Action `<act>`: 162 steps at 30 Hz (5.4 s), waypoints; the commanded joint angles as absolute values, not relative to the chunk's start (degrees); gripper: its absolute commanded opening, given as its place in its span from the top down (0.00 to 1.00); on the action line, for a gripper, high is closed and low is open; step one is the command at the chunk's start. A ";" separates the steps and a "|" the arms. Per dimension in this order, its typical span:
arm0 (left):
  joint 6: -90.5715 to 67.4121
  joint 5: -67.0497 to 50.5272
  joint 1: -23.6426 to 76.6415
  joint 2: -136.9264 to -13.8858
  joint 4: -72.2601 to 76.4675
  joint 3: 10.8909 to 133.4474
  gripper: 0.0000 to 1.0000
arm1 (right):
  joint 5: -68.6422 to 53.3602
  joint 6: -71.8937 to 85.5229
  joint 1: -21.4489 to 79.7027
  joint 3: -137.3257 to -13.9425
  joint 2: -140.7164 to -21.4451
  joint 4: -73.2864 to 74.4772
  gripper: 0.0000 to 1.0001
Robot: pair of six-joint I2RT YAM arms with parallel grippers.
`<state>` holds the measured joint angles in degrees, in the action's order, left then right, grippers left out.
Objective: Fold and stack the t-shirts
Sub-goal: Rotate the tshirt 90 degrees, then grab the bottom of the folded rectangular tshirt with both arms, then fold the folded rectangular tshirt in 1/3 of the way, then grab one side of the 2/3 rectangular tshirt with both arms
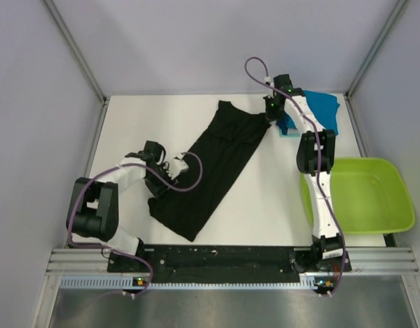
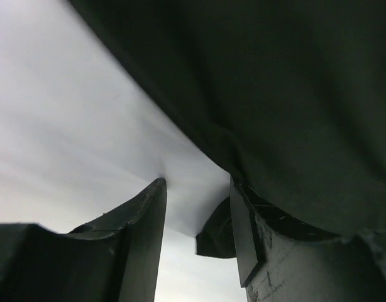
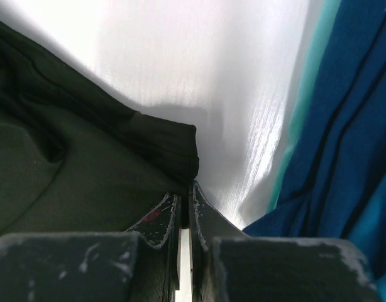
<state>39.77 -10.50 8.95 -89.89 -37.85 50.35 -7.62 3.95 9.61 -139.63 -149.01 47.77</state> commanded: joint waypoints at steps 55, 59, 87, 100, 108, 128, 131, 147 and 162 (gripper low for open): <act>78.75 -25.93 19.95 -57.92 -47.37 24.61 0.91 | -11.43 -37.97 78.93 -40.17 -87.09 -0.18 0.40; 78.32 -26.54 19.86 -57.57 -48.60 25.48 1.00 | -12.48 -37.97 79.01 -38.06 -86.66 -0.18 0.56; 37.71 -25.05 20.30 -90.77 -41.92 79.08 1.00 | -12.48 -31.46 38.77 -44.12 -76.80 -1.21 1.00; 35.77 -21.18 19.95 -116.01 -44.03 104.05 1.00 | -14.94 -36.55 28.74 -55.45 -92.71 -2.81 1.00; 34.02 -18.46 19.69 -121.11 -40.96 106.00 1.00 | -13.71 -38.93 26.37 -60.82 -100.19 -1.67 1.00; 22.57 -17.19 16.00 -125.70 -37.52 123.23 0.53 | -9.30 -26.53 18.19 -73.85 -100.84 1.67 0.50; 40.68 -33.52 15.56 -116.57 -43.39 110.54 0.57 | -13.52 -33.55 22.83 -62.62 -90.04 0.44 0.46; 74.27 -33.42 18.71 -99.32 -33.95 65.58 0.41 | -2.65 -43.15 48.87 -40.08 -85.24 0.44 0.43; 72.08 -24.43 22.67 -102.75 -37.34 65.22 1.00 | -3.16 -44.21 48.87 -43.50 -84.48 8.07 1.00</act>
